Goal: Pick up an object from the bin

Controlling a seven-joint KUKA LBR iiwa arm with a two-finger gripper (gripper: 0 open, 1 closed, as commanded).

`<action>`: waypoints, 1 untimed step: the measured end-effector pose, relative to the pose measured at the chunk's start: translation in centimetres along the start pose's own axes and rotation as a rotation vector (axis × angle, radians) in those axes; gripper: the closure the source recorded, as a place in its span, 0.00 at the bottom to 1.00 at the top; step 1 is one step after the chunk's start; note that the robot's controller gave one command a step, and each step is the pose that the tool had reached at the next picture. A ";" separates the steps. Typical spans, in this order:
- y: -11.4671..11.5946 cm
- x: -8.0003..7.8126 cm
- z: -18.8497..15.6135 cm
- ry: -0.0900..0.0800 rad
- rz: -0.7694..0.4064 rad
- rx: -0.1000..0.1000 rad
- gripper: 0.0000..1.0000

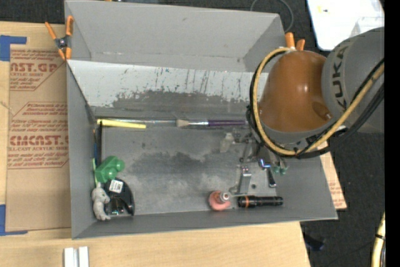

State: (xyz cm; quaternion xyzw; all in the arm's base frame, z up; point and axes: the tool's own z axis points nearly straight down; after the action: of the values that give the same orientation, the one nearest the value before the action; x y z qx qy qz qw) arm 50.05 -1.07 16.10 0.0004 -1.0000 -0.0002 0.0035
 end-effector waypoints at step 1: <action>0.0 -0.1 -0.4 -0.008 -0.001 0.000 0.00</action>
Offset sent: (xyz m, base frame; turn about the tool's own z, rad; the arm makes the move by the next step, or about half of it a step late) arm -0.0159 0.0075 -0.0910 -0.5851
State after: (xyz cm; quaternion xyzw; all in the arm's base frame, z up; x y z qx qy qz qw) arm 50.20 -1.08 16.55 0.0006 -1.0000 0.0000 -0.0003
